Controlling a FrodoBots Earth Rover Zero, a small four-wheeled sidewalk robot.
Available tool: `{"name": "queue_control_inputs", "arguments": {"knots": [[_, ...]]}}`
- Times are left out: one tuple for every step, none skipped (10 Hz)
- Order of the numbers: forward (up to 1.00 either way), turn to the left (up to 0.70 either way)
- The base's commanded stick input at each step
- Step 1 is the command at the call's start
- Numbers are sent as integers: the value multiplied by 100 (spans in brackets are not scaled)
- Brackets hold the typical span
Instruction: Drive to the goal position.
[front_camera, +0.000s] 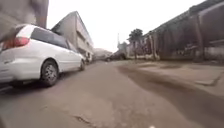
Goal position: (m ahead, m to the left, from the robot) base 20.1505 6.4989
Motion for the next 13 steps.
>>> {"name": "queue_control_inputs", "arguments": {"knots": [[30, 0], [30, 0], [30, 0], [30, 0], [30, 0], [30, 0], [30, 0], [30, 0], [30, 0], [30, 0], [30, 0], [30, 0], [30, 0]]}}
